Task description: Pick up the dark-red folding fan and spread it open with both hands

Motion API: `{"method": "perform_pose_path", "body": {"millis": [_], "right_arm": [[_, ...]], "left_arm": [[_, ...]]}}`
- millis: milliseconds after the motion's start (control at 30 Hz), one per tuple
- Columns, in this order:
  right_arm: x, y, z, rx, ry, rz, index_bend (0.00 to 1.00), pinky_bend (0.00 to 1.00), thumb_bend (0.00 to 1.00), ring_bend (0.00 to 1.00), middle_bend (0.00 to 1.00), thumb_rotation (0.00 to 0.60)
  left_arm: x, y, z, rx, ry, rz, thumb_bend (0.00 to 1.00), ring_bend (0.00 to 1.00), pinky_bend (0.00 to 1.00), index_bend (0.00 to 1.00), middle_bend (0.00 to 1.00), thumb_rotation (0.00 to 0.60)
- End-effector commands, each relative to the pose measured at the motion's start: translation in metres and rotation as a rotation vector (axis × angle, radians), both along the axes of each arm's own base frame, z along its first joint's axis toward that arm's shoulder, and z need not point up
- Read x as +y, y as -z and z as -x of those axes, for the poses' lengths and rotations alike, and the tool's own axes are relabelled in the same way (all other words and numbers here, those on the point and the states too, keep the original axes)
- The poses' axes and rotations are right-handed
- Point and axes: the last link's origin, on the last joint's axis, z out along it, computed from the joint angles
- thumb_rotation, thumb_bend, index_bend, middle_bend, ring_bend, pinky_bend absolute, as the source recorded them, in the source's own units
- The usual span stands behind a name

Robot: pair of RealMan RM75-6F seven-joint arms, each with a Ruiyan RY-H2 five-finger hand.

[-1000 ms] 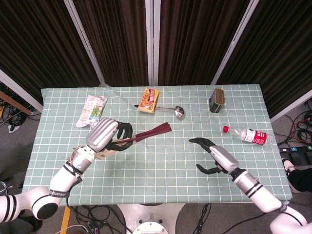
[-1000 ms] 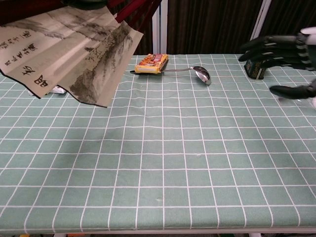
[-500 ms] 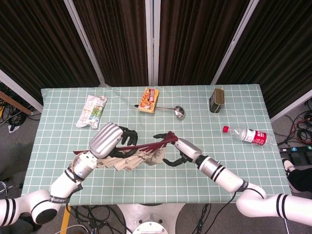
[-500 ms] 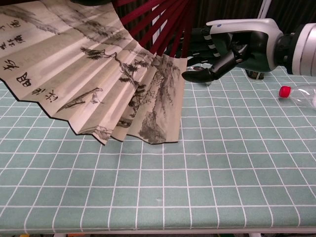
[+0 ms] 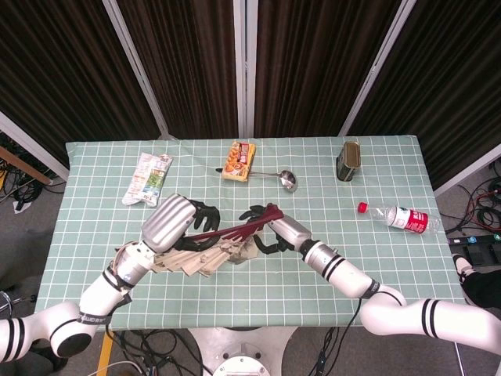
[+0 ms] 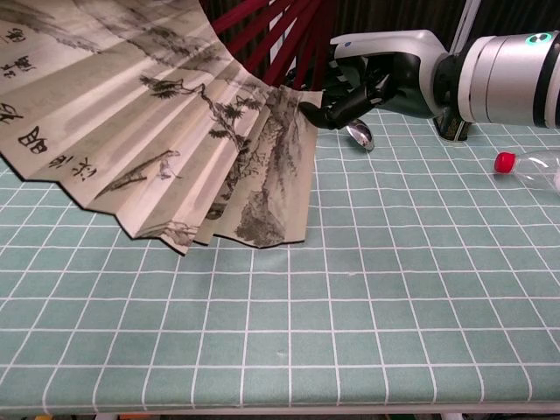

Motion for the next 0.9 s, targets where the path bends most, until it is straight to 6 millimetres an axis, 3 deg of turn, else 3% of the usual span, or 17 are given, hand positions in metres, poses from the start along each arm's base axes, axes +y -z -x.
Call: {"method": "perform_pose_path", "body": {"millis": [33, 500, 700, 900], "right_arm": [[-0.008, -0.002, 0.000, 0.044, -0.013, 0.103, 0.63, 0.00, 0.61, 0.07, 0.24, 0.600], [-0.006, -0.053, 0.023, 0.398, -0.240, 0.648, 0.66, 0.00, 0.61, 0.08, 0.26, 0.600], [-0.002, -0.060, 0.034, 0.494, -0.297, 0.798, 0.67, 0.00, 0.61, 0.08, 0.27, 0.600], [-0.002, -0.054, 0.047, 0.570, -0.345, 0.942, 0.67, 0.00, 0.61, 0.08, 0.27, 0.600]], "left_arm": [[0.002, -0.002, 0.005, 0.015, 0.000, -0.027, 0.31, 0.70, 0.82, 0.61, 0.69, 0.600], [0.009, 0.002, 0.029, 0.217, 0.106, -0.344, 0.31, 0.69, 0.81, 0.61, 0.69, 0.600], [0.011, 0.015, 0.034, 0.323, 0.171, -0.492, 0.31, 0.69, 0.81, 0.61, 0.69, 0.600], [0.013, 0.034, 0.040, 0.422, 0.232, -0.621, 0.31, 0.69, 0.81, 0.61, 0.69, 0.600]]}}
